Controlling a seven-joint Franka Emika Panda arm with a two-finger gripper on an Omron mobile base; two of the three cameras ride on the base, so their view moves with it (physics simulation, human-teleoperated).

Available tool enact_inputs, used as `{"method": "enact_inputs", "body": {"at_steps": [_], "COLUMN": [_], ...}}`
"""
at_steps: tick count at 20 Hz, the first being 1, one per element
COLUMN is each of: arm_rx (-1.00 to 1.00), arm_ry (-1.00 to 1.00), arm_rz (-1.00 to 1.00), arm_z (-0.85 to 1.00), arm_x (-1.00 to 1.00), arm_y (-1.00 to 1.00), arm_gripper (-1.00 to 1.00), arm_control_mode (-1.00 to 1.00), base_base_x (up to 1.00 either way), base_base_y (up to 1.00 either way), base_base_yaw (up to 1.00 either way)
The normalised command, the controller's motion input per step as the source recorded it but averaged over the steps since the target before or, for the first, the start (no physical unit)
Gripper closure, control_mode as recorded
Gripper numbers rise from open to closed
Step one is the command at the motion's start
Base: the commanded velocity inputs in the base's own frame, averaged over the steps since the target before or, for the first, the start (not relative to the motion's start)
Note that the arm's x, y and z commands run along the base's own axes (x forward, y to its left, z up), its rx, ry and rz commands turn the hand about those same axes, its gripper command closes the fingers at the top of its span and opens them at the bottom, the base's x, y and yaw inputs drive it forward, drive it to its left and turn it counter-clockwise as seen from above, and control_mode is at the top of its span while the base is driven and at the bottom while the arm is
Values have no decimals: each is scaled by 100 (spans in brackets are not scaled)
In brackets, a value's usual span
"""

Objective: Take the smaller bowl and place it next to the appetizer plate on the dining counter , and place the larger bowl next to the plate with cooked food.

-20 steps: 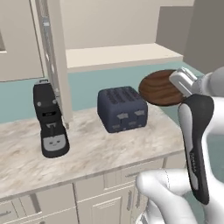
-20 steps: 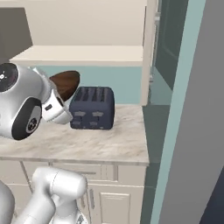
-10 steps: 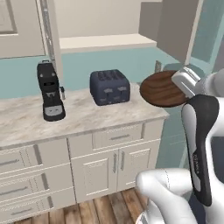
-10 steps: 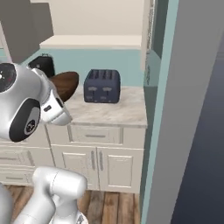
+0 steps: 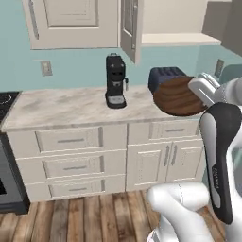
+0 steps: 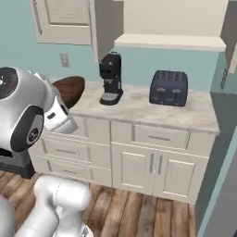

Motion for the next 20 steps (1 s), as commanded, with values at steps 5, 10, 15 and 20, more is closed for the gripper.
{"method": "enact_inputs", "body": {"at_steps": [5,10,15,20], "arm_rx": [0,0,0,0], "arm_ry": [0,0,0,0], "arm_rz": [0,0,0,0], "arm_z": [0,0,0,0], "arm_x": [0,0,0,0], "arm_y": [0,0,0,0], "arm_gripper": [100,100,100,100], "arm_control_mode": [100,100,100,100], "base_base_x": [-9,5,25,39], "base_base_y": [100,98,90,86], "base_base_yaw": [50,51,52,53]}}
